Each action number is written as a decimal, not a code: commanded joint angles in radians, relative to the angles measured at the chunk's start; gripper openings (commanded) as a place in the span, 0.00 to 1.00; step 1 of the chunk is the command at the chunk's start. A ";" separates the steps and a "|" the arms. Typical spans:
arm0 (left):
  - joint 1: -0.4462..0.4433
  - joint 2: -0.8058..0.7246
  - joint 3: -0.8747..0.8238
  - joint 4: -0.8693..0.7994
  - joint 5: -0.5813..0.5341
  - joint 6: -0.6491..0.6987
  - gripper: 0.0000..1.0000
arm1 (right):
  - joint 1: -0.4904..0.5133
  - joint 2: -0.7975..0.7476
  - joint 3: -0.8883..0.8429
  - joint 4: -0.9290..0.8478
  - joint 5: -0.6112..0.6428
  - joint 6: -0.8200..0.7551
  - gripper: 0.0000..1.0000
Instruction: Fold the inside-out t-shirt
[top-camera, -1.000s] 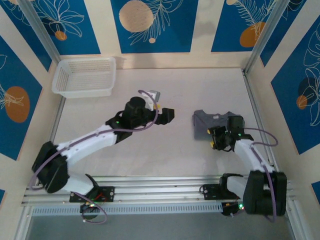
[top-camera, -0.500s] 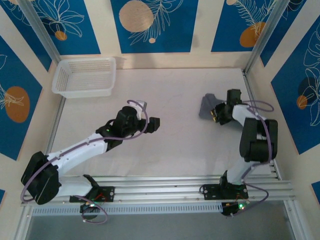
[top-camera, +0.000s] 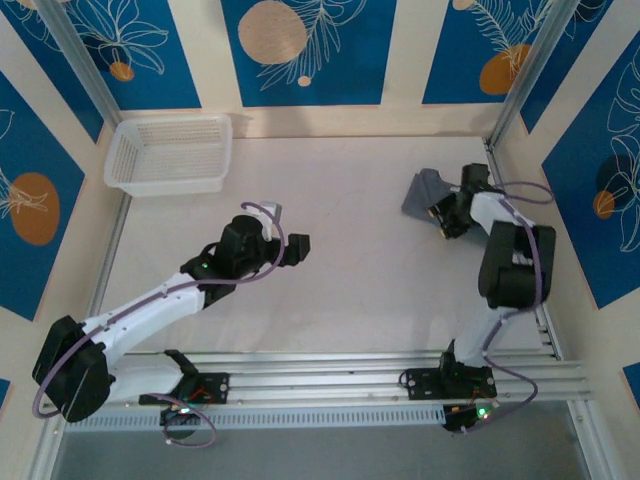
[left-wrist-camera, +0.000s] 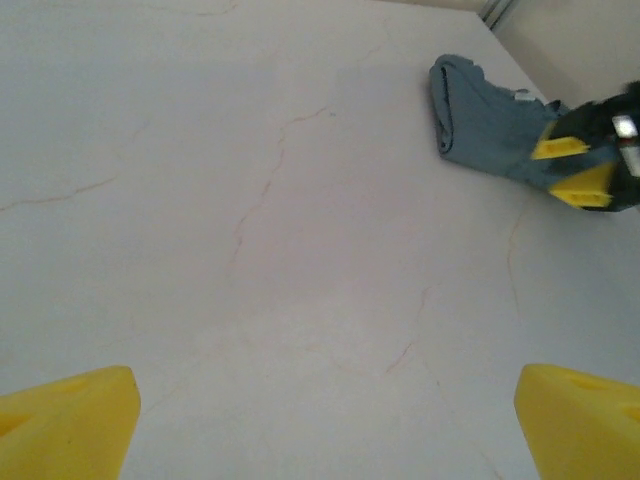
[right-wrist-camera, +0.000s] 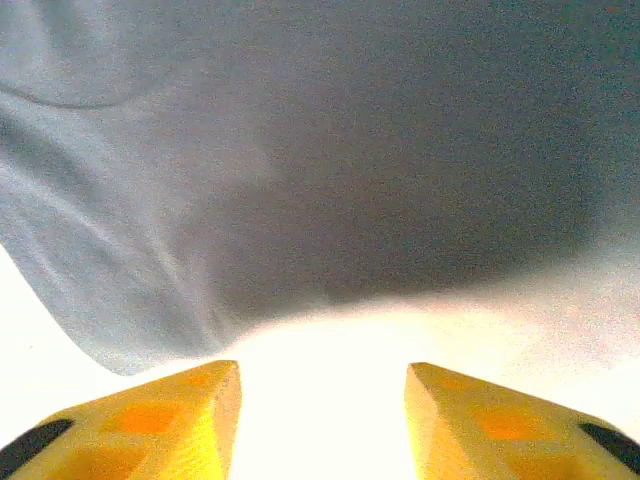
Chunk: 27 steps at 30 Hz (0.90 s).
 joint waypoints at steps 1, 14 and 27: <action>0.017 -0.020 -0.008 0.003 -0.007 -0.006 0.96 | -0.109 -0.100 -0.107 0.027 0.031 0.107 0.55; 0.021 -0.076 -0.021 0.018 0.026 0.004 0.99 | -0.176 0.243 0.202 -0.005 -0.058 0.082 0.40; 0.026 -0.098 -0.012 -0.032 -0.022 0.003 0.99 | -0.120 0.634 0.828 -0.183 -0.017 0.121 0.36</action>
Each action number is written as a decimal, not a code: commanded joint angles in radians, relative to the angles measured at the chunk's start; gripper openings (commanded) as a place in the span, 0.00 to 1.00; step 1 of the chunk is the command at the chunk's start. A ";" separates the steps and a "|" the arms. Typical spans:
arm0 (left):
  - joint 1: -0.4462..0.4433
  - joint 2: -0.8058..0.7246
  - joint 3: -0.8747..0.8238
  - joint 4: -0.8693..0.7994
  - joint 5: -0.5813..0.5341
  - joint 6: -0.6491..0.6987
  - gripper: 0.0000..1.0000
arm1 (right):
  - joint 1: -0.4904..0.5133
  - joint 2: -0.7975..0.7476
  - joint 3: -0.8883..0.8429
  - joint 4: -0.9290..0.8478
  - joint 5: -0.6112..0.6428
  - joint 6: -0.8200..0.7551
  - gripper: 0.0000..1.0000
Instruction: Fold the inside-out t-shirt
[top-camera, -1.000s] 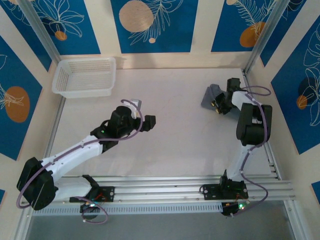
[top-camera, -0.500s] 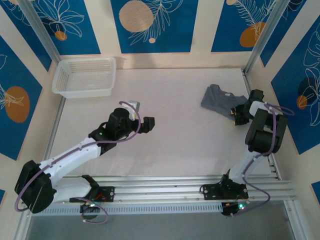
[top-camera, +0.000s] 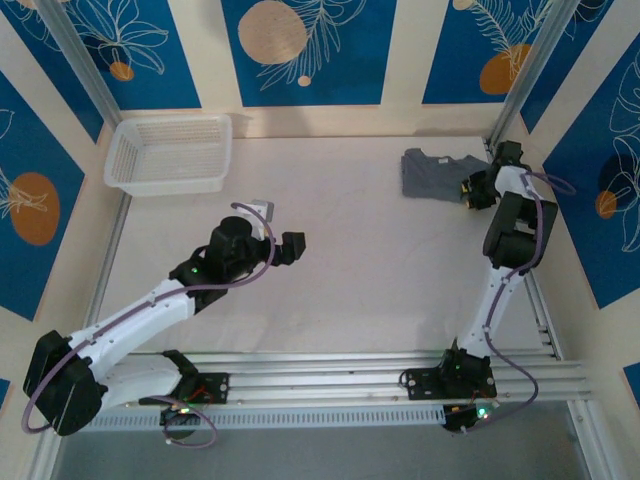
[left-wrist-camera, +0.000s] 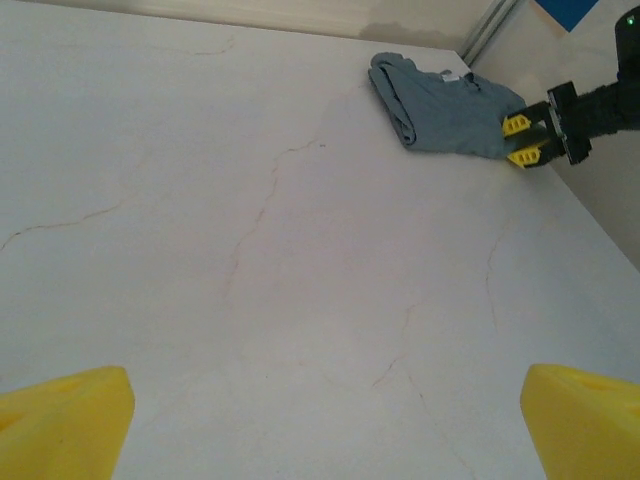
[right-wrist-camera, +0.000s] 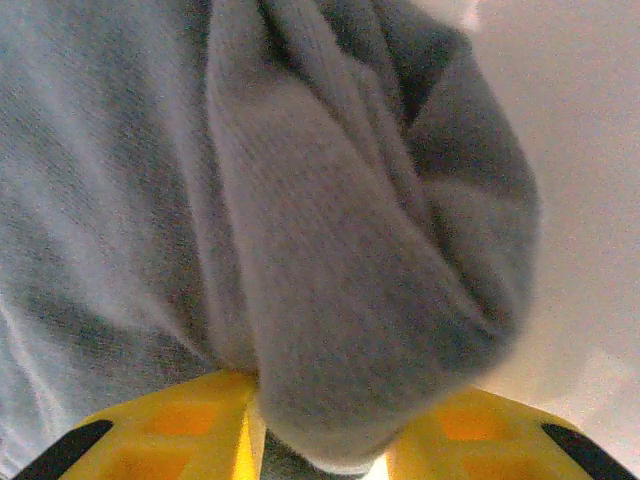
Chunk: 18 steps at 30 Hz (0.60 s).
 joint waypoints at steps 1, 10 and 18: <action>0.014 -0.021 -0.003 -0.030 -0.030 0.003 0.99 | 0.025 0.114 0.190 -0.082 0.004 0.017 0.36; 0.017 -0.087 -0.040 -0.068 -0.088 0.000 0.99 | 0.043 0.101 0.298 -0.092 -0.015 -0.044 0.45; 0.022 -0.077 -0.026 -0.063 -0.228 0.064 0.99 | 0.073 -0.411 -0.371 0.272 -0.064 -0.099 0.53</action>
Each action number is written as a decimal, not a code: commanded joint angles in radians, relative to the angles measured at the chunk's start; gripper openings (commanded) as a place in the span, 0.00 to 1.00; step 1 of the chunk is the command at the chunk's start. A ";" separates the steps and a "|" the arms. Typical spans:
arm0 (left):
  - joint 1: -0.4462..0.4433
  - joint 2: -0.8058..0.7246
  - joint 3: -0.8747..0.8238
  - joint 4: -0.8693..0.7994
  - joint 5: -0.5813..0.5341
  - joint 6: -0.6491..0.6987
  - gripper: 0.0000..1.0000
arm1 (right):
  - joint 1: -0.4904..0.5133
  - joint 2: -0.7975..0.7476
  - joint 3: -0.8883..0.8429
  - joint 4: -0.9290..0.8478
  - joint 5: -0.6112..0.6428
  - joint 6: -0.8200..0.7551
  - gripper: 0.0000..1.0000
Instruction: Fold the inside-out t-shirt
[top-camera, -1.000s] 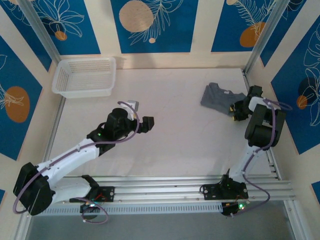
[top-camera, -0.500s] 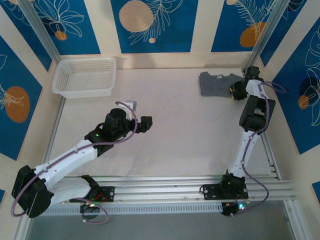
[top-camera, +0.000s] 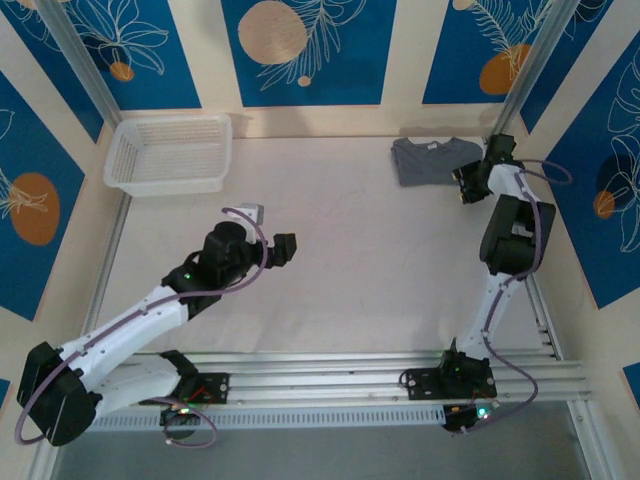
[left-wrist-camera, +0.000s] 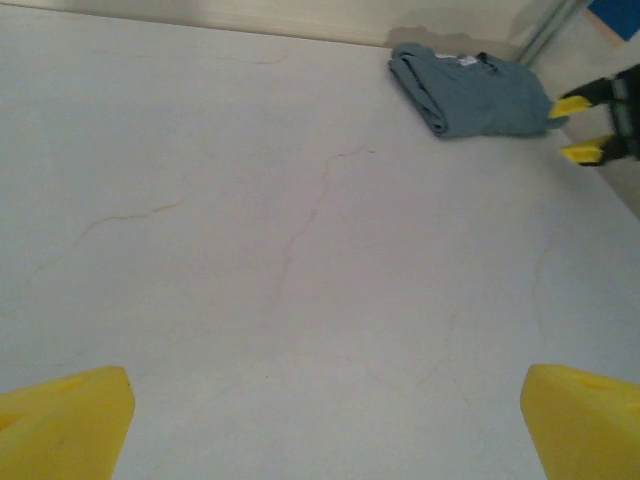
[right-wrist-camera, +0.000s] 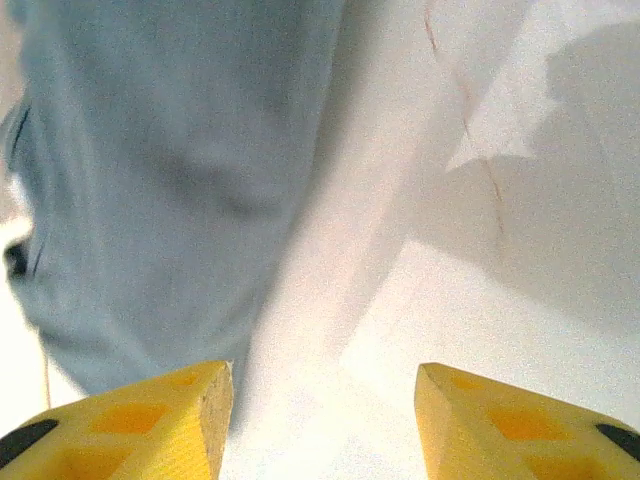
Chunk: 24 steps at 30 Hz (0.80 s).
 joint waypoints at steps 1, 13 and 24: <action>0.019 -0.031 -0.005 -0.005 -0.171 0.080 0.99 | 0.027 -0.246 -0.183 0.146 -0.020 -0.076 0.53; 0.175 -0.015 -0.153 0.199 -0.626 0.340 0.99 | 0.321 -1.007 -0.924 0.445 0.420 -0.537 0.67; 0.461 0.113 -0.360 0.564 -0.370 0.387 0.99 | 0.360 -0.831 -1.195 0.962 0.499 -0.807 0.90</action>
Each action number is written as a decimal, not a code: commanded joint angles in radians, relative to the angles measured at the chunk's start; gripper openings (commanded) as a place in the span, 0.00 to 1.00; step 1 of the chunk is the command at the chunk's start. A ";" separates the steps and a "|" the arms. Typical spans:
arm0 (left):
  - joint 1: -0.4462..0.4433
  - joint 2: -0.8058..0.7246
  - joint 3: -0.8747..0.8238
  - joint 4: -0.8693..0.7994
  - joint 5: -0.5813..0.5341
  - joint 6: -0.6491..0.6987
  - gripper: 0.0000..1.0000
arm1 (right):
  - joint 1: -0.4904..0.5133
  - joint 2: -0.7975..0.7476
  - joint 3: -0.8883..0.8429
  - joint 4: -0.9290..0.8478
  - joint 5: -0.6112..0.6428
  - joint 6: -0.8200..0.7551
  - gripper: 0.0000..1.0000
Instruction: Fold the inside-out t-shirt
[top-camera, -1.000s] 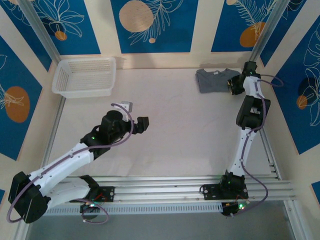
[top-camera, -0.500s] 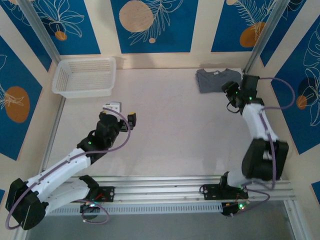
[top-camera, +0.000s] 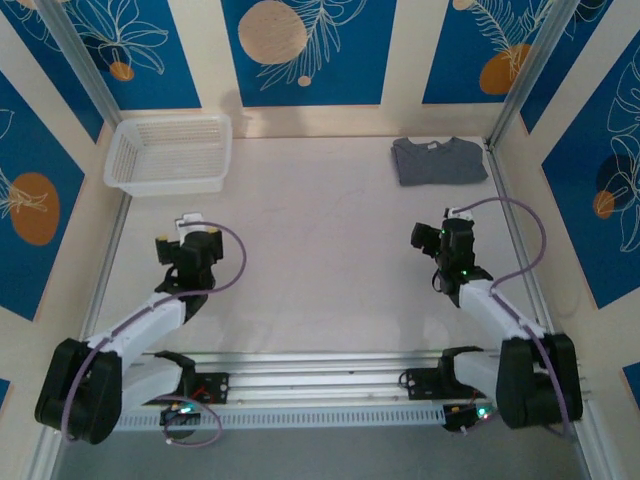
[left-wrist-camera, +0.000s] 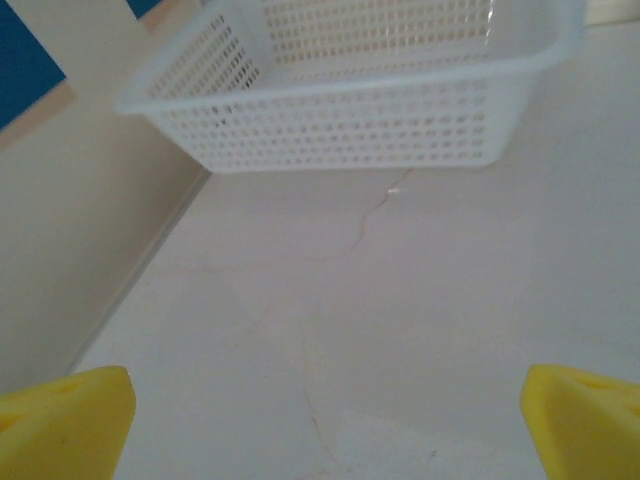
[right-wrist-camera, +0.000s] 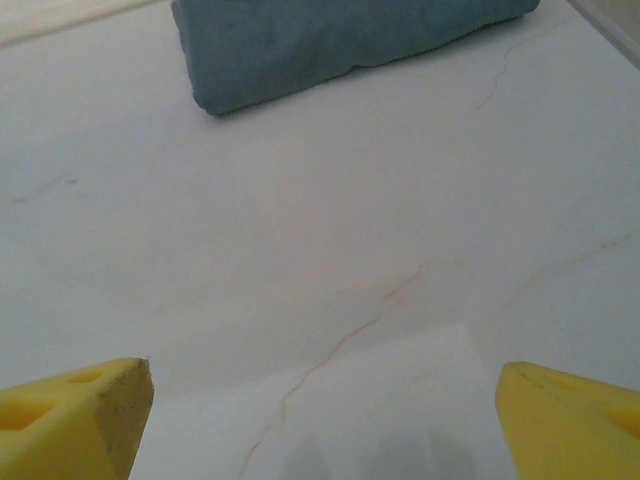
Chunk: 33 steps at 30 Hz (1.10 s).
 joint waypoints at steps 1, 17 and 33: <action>0.102 0.065 -0.057 0.247 0.192 0.032 0.99 | 0.002 0.144 -0.045 0.368 0.028 -0.110 0.90; 0.215 0.420 -0.012 0.522 0.584 0.117 0.99 | -0.051 0.348 -0.072 0.622 -0.137 -0.146 0.99; 0.216 0.422 -0.001 0.506 0.641 0.137 0.99 | -0.040 0.360 -0.068 0.633 -0.124 -0.160 0.99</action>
